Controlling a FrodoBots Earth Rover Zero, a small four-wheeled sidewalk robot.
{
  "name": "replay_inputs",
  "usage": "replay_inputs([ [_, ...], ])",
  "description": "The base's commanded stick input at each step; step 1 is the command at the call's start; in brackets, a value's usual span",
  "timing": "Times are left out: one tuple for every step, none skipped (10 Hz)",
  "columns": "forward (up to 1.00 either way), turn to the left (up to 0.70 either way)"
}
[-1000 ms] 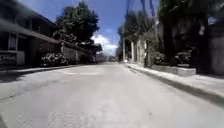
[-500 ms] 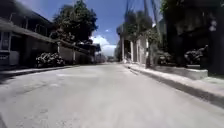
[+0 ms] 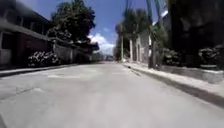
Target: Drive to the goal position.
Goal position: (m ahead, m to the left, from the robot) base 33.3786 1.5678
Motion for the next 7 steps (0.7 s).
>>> replay_inputs([
  [1.0,0.0],
  [1.0,0.0],
  [1.0,0.0],
  [1.0,0.0],
  [1.0,0.0],
  [1.0,0.0],
  [1.0,0.0],
])
